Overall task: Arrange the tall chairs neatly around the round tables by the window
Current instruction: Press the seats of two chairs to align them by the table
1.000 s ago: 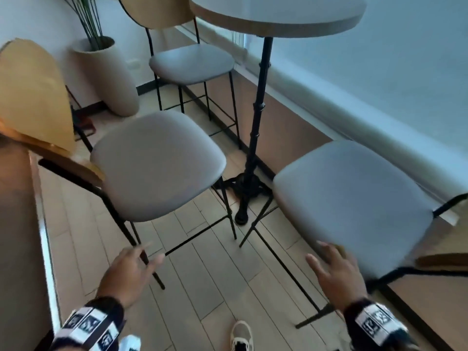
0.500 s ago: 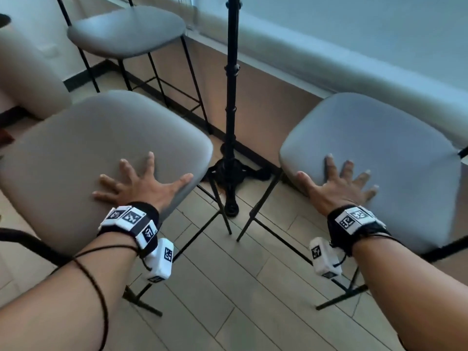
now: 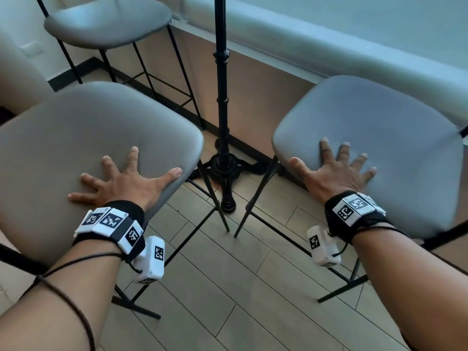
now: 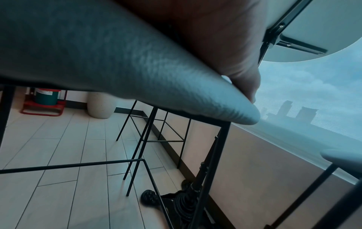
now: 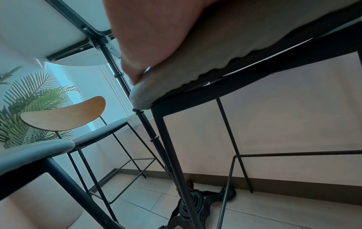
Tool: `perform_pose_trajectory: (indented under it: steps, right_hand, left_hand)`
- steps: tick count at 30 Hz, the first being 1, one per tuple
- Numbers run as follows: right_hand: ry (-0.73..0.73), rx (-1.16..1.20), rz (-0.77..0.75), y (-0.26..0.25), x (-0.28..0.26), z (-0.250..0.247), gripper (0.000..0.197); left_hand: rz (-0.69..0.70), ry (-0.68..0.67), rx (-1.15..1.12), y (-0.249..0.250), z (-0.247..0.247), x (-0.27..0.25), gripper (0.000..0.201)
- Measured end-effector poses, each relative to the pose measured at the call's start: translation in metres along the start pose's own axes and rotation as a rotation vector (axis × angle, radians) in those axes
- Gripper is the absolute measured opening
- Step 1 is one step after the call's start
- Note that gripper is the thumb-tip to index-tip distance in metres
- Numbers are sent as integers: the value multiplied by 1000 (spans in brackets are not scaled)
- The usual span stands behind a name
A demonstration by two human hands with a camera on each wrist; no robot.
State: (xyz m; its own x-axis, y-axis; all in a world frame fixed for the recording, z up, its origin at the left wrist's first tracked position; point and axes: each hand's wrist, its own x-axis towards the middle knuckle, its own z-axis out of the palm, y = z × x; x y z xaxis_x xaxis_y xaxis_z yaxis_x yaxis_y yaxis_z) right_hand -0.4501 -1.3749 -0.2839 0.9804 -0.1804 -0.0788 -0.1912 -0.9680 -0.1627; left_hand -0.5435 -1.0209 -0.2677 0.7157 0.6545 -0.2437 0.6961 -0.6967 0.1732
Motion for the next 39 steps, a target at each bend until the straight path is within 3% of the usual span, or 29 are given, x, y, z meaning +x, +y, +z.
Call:
perform_pose_trajectory:
  steps: [39]
  right_hand:
    - [20, 8, 2, -25, 11, 13, 102]
  left_hand:
    - [-15, 29, -3, -6, 9, -9, 122]
